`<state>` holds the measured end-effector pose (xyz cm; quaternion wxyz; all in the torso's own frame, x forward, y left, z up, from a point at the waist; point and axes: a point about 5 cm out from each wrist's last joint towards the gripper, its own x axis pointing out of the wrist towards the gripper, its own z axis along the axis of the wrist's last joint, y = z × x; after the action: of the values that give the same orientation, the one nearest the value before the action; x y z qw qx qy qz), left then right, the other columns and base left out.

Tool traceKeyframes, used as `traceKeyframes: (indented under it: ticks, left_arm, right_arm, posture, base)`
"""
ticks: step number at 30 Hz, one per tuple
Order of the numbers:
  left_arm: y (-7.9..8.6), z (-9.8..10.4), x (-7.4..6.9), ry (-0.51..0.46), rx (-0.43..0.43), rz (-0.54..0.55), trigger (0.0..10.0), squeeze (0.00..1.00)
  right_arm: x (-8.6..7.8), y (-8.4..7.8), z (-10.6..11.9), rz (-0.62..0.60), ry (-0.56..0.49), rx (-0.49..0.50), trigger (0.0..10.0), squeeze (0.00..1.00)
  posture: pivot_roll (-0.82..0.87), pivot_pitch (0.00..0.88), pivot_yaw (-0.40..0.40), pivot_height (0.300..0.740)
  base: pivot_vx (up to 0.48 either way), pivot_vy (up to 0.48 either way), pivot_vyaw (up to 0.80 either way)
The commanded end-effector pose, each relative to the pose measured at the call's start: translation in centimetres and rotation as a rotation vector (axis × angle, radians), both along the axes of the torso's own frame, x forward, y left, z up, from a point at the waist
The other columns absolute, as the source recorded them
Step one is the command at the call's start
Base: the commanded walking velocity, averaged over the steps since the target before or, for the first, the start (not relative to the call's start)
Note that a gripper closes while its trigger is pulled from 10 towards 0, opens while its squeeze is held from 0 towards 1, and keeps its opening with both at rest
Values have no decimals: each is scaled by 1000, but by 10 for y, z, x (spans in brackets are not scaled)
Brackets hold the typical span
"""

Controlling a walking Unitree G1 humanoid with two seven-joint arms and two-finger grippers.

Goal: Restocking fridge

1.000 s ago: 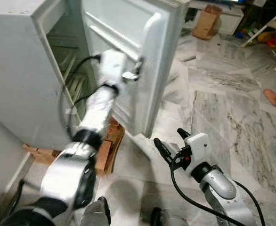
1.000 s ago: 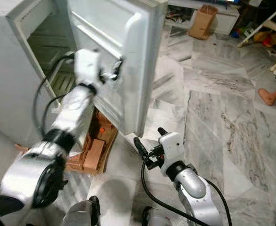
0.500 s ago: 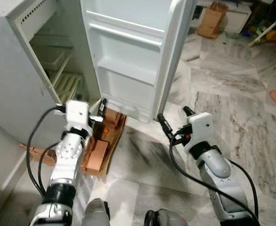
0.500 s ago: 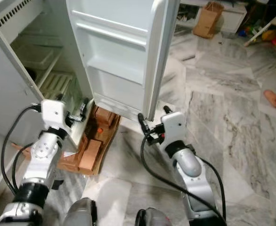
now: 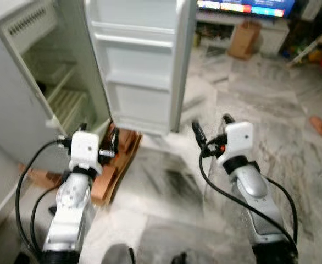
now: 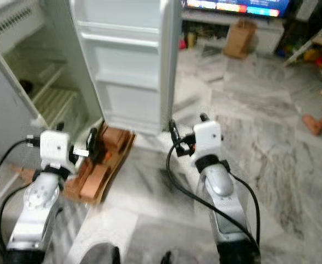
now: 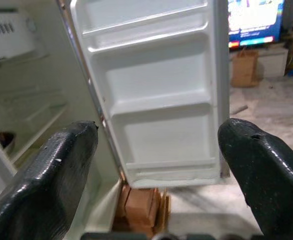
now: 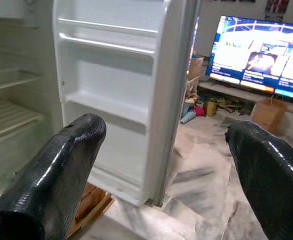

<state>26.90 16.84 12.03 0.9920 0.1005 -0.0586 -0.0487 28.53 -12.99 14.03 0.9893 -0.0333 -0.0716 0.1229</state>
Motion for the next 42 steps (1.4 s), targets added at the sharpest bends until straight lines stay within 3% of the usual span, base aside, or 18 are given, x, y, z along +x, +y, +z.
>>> traceKeyframes:
  ticks: [1, 15, 34, 42]
  left_arm:
    - [5, -7, -2, 37, 13, 25, 10000, 0]
    - [-10, -11, 4, 79, -14, 0, 10000, 0]
    - [-21, -16, 10, 94, -15, -23, 10000, 0]
    - [-25, -19, 11, 106, -7, -49, 10000, 0]
  right_arm:
    - [3, 7, 4, 17, -11, 11, 10000, 0]
    - [3, -4, -6, -48, 20, 30, 10000, 0]
    - [5, 1, -7, -32, 43, 36, 10000, 0]
    - [7, 2, -10, -32, 60, 44, 10000, 0]
  posture:
    - [116, 102, -15, 740]
    - [70, 53, -17, 740]
    - [67, 43, -23, 740]
    - [77, 46, -26, 740]
  base:
    - [461, 0, 0]
    - [478, 0, 0]
    - [480, 0, 0]
    - [480, 0, -800]
